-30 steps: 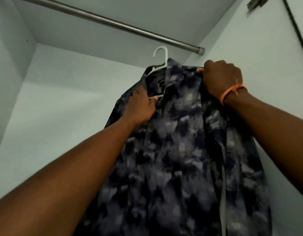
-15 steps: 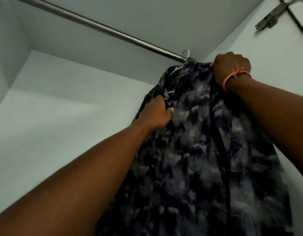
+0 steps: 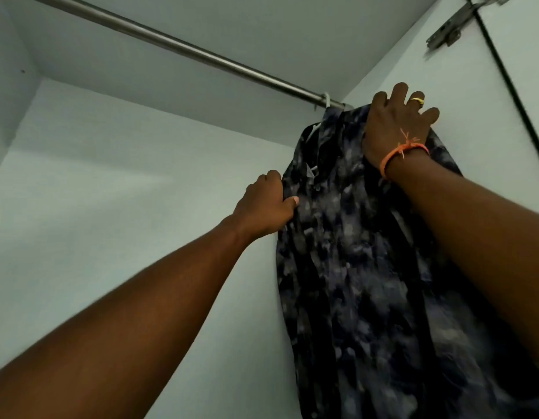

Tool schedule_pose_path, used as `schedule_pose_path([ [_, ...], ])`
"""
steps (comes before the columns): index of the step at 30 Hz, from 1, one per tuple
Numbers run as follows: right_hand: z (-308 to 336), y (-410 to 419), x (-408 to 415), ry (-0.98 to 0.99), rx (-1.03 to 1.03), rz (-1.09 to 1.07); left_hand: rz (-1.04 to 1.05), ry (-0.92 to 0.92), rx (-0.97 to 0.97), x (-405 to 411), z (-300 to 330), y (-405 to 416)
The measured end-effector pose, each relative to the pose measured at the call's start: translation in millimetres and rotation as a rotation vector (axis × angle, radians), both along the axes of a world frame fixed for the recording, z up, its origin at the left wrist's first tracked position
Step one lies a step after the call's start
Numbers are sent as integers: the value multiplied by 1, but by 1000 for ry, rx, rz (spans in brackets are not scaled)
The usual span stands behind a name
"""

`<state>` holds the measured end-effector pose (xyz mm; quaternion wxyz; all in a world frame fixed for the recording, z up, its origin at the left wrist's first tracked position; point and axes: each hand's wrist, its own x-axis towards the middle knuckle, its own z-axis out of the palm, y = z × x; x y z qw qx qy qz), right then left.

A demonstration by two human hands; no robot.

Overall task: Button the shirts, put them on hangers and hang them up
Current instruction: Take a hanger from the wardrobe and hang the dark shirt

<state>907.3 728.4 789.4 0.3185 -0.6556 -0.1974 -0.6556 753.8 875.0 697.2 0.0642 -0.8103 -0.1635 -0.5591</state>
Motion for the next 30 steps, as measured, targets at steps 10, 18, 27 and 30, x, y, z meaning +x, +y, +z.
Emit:
schedule_pose_path([
  [10,-165,-34,-13,17,-9,350,-93,-18,-186,10,-105,-75],
  [18,-362,-61,-28,211,-99,669,28,-25,-477,-28,-293,-129],
  [27,-607,-48,-83,612,-760,779,688,451,-946,-103,-575,-161],
  [30,-652,-44,-104,712,-1009,818,801,567,-832,-107,-603,-175],
])
